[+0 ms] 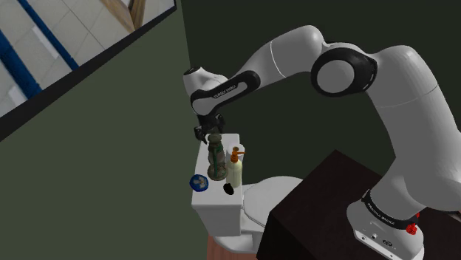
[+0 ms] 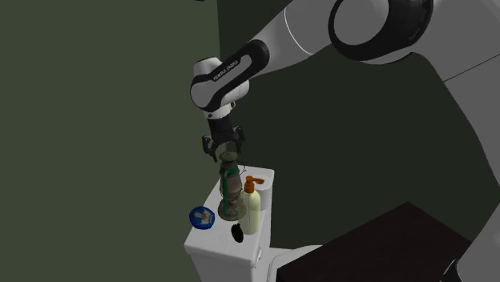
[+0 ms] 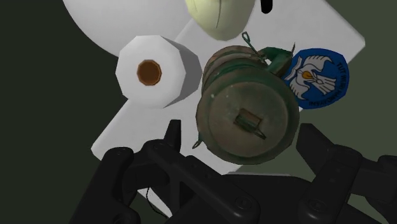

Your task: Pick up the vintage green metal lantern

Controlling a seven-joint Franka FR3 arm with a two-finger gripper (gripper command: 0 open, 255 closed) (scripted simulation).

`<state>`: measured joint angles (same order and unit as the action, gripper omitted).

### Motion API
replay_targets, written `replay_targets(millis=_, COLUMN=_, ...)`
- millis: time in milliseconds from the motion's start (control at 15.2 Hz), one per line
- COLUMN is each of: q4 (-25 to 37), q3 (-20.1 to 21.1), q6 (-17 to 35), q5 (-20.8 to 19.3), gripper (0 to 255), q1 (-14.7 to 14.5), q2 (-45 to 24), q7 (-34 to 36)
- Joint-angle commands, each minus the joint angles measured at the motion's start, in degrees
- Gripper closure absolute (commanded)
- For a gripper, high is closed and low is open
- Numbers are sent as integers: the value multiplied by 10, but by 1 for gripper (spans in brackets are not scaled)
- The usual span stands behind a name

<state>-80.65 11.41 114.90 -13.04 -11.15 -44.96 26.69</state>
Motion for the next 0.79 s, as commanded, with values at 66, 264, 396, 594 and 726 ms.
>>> replay_targets(millis=66, q4=-1, q3=-2, q6=12, q5=-2, gripper=0, q1=-1, q2=-11, q7=1)
replay_targets(millis=264, q4=-2, q3=-2, q6=11, q5=-2, gripper=255, q1=0, q2=-10, q7=1)
replay_targets(millis=396, q4=-2, q3=-2, q6=12, q5=-2, gripper=255, q1=0, q2=-10, q7=1)
replay_targets(millis=594, q4=-2, q3=-2, q6=11, q5=-2, gripper=255, q1=0, q2=-10, q7=1)
replay_targets(millis=726, q4=-2, q3=-2, q6=11, q5=-2, gripper=255, q1=0, q2=-10, q7=1)
